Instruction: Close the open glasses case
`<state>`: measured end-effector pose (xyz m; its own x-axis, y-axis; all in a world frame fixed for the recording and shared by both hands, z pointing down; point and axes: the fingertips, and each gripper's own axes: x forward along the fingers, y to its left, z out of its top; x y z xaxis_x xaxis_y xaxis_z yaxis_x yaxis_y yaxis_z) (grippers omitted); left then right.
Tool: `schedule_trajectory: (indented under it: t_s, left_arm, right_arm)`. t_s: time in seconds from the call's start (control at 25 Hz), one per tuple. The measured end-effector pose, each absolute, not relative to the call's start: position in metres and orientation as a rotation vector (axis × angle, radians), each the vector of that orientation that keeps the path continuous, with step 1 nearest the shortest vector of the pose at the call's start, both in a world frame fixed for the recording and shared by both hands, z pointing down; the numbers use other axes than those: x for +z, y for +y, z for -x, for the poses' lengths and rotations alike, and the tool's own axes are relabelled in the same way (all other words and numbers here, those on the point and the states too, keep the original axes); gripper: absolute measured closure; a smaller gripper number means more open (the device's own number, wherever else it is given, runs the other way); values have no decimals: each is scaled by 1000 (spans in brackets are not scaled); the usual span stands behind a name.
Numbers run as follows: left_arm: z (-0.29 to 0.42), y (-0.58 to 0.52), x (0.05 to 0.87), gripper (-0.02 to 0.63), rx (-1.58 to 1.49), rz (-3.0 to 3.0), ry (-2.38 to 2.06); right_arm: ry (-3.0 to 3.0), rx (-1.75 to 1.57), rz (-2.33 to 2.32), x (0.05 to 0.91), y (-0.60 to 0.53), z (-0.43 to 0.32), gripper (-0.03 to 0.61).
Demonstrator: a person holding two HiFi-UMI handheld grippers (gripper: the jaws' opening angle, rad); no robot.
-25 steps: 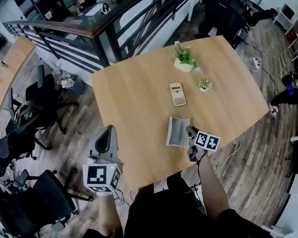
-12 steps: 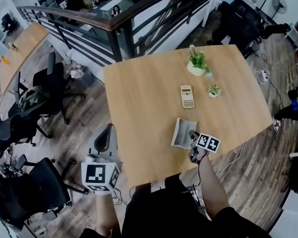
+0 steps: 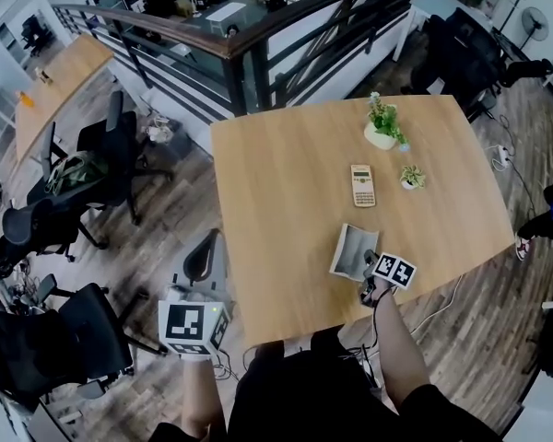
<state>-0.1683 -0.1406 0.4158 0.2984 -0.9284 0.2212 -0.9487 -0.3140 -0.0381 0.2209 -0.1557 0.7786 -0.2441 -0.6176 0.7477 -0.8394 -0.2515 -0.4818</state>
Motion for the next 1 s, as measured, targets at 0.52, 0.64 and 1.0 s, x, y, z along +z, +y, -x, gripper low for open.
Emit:
schedule_trajectory:
  t_s: [0.52,0.64,1.0]
  left_arm:
    - [178,-136,410,615,315,-2442,-1806]
    - [179,-134,409,615,324,-2444,-1809]
    - [184,-125,410,615,312,-2434,-1813]
  right_arm:
    - [-1760,1444,-1755,780,-155,-222,554]
    - [-1768,1398,-1722,779,-157,-223,552]
    - [-1734,1044,-1568,773,-160,-224,552]
